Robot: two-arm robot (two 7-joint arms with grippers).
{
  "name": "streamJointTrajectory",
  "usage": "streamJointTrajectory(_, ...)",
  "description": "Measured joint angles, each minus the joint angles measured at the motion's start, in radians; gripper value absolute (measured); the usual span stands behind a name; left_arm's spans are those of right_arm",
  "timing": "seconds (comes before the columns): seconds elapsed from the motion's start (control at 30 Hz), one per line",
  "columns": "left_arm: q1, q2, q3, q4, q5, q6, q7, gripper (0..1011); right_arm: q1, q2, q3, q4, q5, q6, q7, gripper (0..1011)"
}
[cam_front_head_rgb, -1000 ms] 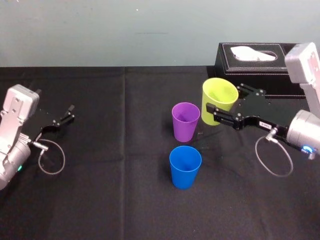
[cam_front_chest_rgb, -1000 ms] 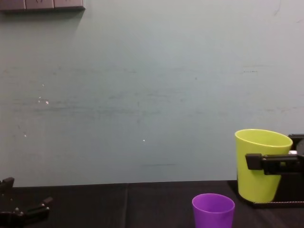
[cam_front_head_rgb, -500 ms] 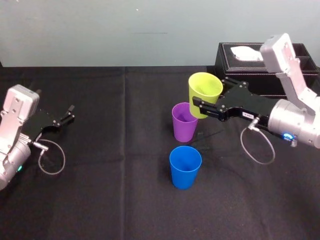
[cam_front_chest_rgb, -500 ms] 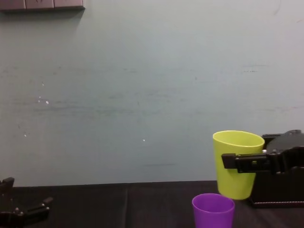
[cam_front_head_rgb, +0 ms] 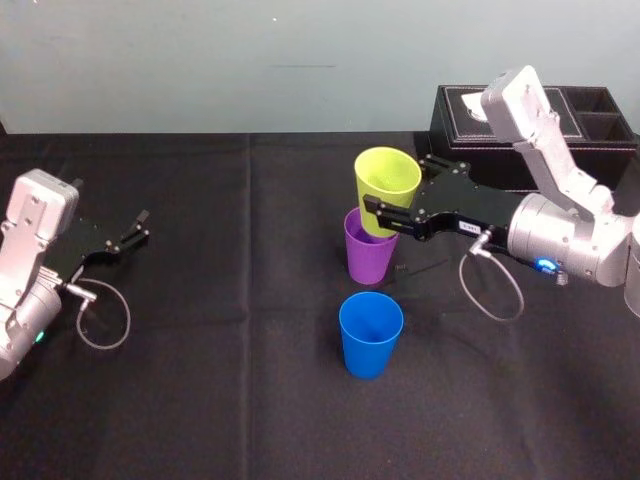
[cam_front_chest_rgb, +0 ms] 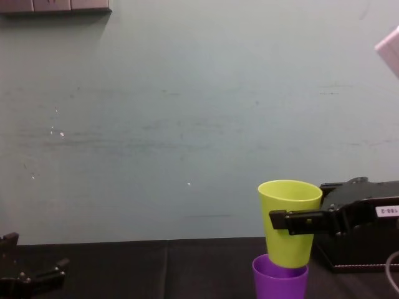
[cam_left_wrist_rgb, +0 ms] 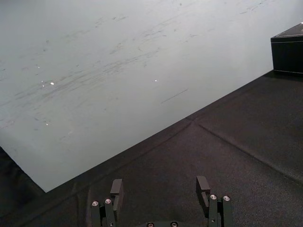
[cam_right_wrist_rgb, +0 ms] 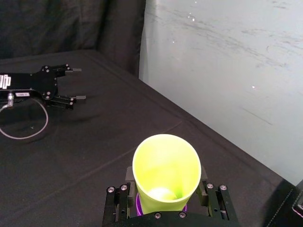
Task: Stack the three plastic cups sequentially using one hand.
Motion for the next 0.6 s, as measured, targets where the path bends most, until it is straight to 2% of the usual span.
streamJointTrajectory(0.6,0.000,0.000,0.000,0.000,0.000,0.000,0.000,1011,0.024,-0.022,-0.026,0.042,-0.023,0.001,0.019,739)
